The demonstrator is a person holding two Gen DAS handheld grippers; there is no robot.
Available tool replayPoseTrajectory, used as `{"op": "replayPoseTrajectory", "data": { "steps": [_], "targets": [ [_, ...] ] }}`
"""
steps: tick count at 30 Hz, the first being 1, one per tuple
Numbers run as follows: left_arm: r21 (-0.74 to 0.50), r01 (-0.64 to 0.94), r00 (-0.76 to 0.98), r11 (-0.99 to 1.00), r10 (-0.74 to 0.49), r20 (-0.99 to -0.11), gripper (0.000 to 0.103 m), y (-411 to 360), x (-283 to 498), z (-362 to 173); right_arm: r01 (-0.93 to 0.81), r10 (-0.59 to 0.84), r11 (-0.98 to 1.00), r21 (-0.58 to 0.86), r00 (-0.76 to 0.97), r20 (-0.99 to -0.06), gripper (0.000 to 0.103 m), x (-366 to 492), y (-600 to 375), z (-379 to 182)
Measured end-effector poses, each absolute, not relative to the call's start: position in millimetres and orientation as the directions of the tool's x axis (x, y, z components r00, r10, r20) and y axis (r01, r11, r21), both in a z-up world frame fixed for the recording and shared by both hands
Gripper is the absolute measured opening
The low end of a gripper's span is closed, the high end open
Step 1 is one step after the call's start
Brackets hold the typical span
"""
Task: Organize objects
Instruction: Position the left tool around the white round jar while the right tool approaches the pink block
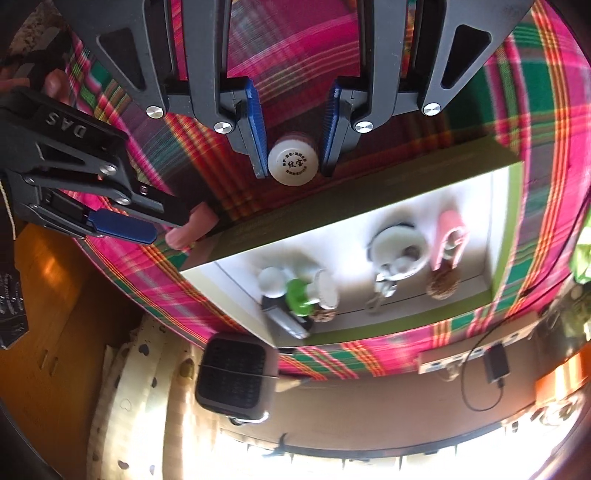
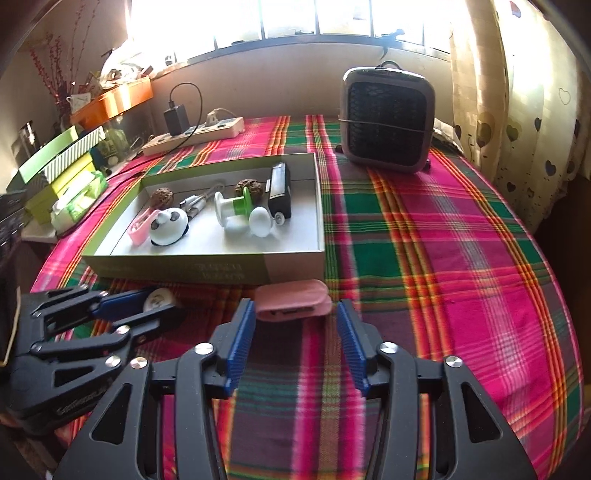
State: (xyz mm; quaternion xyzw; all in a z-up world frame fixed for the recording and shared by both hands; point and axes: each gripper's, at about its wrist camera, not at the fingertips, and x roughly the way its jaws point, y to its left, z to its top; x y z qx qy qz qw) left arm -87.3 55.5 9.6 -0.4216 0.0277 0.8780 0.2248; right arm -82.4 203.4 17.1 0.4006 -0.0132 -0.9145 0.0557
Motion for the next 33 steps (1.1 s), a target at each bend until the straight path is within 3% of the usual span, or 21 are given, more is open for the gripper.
{"op": "replayPoseTrajectory", "data": {
  "steps": [2, 11, 33],
  "targets": [
    [-0.144, -0.408, -0.548, -0.902, 0.368, -0.751, 0.026, 49, -87, 9, 0.083, -0.103, -0.995, 0.063, -0.683, -0.723, 0.058, -84, 197, 17],
    [-0.196, -0.402, -0.537, -0.895, 0.403, -0.741, 0.026, 35, -90, 6, -0.027, 0.022, -1.0, -0.006, -0.663, -0.749, 0.058, -99, 190, 11],
    [-0.239, -0.403, -0.523, -0.883, 0.437, -0.732, 0.026, 29, -93, 5, -0.194, 0.159, -0.98, -0.051, -0.592, -0.79, 0.058, -72, 239, 4]
  ]
}}
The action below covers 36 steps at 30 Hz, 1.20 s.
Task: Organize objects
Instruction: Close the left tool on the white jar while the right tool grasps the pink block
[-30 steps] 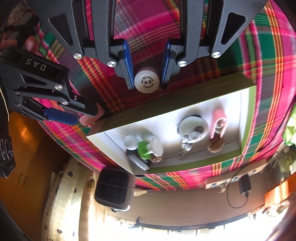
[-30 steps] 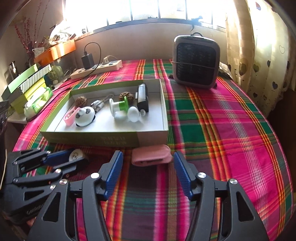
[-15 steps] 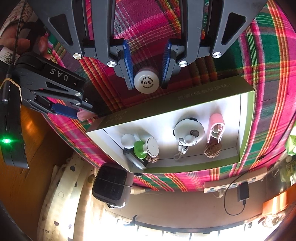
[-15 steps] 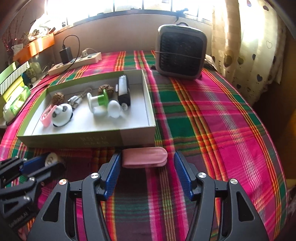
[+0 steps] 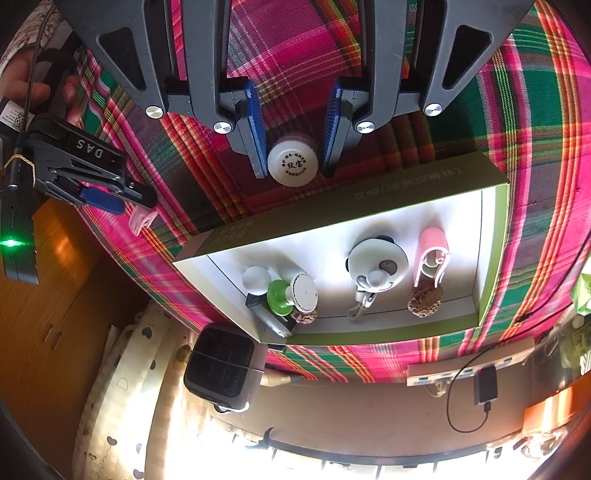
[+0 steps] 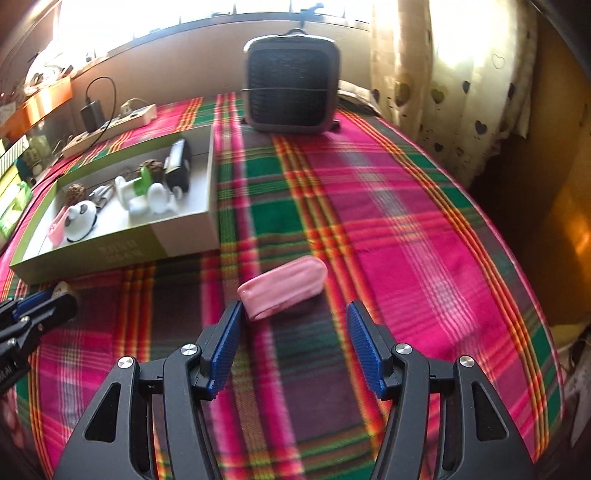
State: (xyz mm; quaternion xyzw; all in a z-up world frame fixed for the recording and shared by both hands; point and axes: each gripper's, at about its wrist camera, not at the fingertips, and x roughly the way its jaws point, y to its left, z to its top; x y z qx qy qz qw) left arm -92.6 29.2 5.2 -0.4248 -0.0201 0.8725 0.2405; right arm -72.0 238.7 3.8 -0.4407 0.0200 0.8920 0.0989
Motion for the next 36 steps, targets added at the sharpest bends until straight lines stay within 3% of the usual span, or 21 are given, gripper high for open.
{"op": "replayPoseTrajectory", "data": {
  "steps": [10, 18, 36],
  "targets": [
    [-0.247, -0.402, -0.522, -0.882, 0.442, -0.73, 0.026, 29, -91, 5, -0.287, 0.192, -0.958, -0.022, -0.58, -0.791, 0.058, -56, 261, 9],
    [-0.246, -0.402, -0.522, -0.882, 0.441, -0.73, 0.026, 29, -92, 5, -0.216, 0.108, -0.976, 0.038, -0.623, -0.775, 0.058, -67, 252, 6],
    [-0.211, -0.392, -0.536, -0.896, 0.409, -0.739, 0.027, 34, -93, 6, -0.196, 0.123, -0.981, -0.002, -0.606, -0.786, 0.057, -84, 259, 1]
  ]
}}
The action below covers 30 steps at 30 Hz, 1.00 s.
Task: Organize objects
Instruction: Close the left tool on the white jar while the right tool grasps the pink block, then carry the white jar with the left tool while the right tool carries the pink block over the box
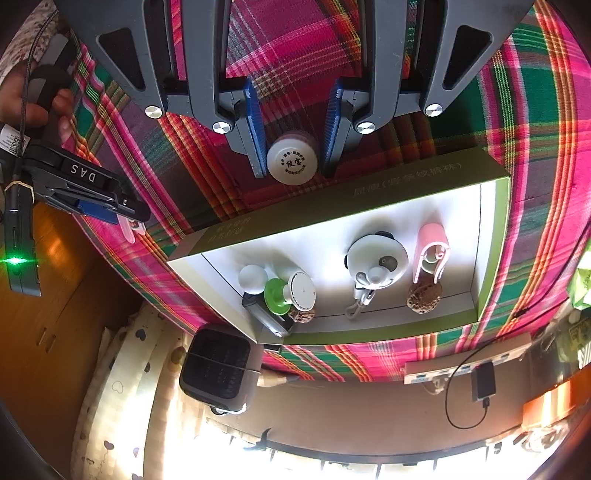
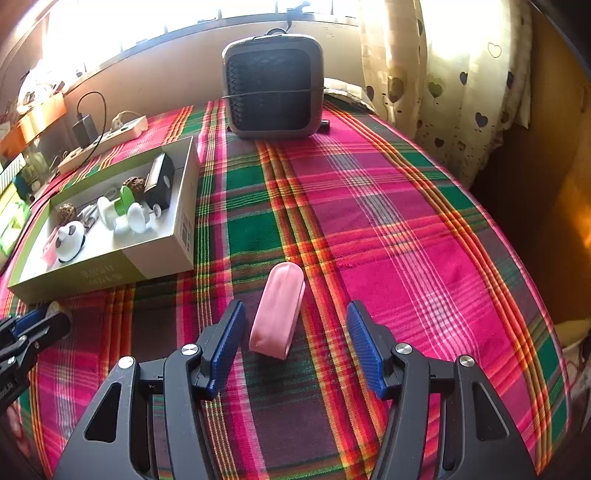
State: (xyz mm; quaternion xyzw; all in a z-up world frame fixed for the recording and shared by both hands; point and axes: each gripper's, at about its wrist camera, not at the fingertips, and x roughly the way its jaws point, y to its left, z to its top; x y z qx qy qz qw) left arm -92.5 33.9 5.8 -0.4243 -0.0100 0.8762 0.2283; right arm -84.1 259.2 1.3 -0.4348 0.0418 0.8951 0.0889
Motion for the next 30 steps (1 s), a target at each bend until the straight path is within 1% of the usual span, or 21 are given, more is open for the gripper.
{"op": "replayPoseTrajectory", "data": {
  "steps": [7, 10, 12, 20, 30],
  "targets": [
    [-0.178, -0.387, -0.547, -0.905, 0.381, -0.746, 0.027, 37, -93, 6, -0.17, 0.112, -0.985, -0.008, -0.616, -0.78, 0.03, -81, 258, 3],
    [-0.175, -0.384, -0.549, -0.906, 0.377, -0.746, 0.027, 38, -93, 6, -0.16, 0.101, -0.987, -0.001, -0.619, -0.779, 0.022, -81, 257, 3],
    [-0.167, -0.384, -0.552, -0.908, 0.371, -0.747, 0.027, 39, -93, 6, -0.157, 0.094, -0.988, 0.005, -0.62, -0.779, 0.019, -81, 258, 3],
    [-0.148, -0.37, -0.563, -0.917, 0.348, -0.75, 0.026, 42, -91, 7, -0.141, 0.076, -0.99, 0.016, -0.624, -0.778, 0.019, -80, 258, 3],
    [-0.132, -0.363, -0.57, -0.922, 0.332, -0.751, 0.026, 44, -90, 7, -0.072, 0.023, -0.997, 0.029, -0.629, -0.777, 0.019, -79, 247, 3]
  ]
}}
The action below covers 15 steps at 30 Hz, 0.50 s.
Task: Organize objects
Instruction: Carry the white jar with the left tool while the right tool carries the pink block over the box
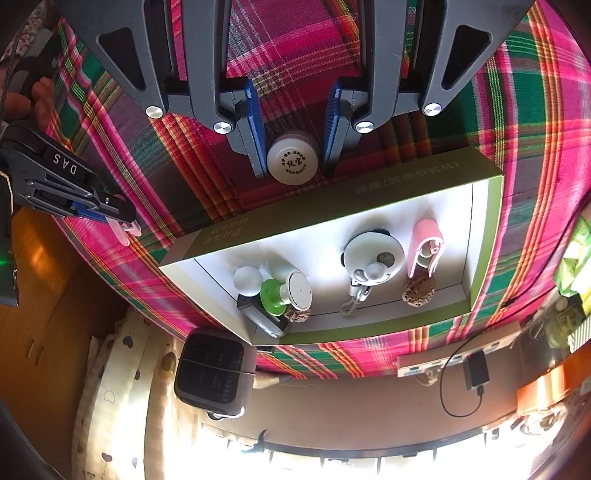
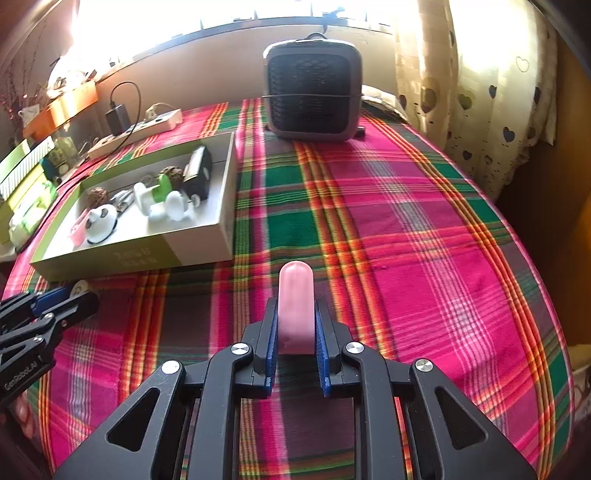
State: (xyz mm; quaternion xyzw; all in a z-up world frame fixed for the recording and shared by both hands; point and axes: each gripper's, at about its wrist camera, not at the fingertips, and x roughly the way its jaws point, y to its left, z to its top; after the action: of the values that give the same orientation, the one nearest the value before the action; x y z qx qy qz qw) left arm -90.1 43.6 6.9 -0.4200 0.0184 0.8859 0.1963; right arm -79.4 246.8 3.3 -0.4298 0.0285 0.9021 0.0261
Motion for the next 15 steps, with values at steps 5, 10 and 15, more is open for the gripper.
{"op": "replayPoseTrajectory", "data": {
  "steps": [5, 10, 15],
  "targets": [
    [-0.13, -0.364, -0.571, -0.922, 0.331, -0.752, 0.026, 44, -90, 7, -0.045, 0.002, -0.998, 0.034, -0.628, -0.779, 0.019, -80, 241, 3],
    [-0.13, -0.363, -0.571, -0.923, 0.33, -0.752, 0.026, 44, -90, 7, -0.028, -0.007, -0.999, 0.031, -0.626, -0.78, 0.019, -80, 236, 4],
    [-0.13, -0.363, -0.571, -0.923, 0.33, -0.751, 0.026, 44, -90, 7, -0.007, -0.026, -0.999, 0.039, -0.628, -0.778, 0.019, -79, 232, 4]
  ]
}}
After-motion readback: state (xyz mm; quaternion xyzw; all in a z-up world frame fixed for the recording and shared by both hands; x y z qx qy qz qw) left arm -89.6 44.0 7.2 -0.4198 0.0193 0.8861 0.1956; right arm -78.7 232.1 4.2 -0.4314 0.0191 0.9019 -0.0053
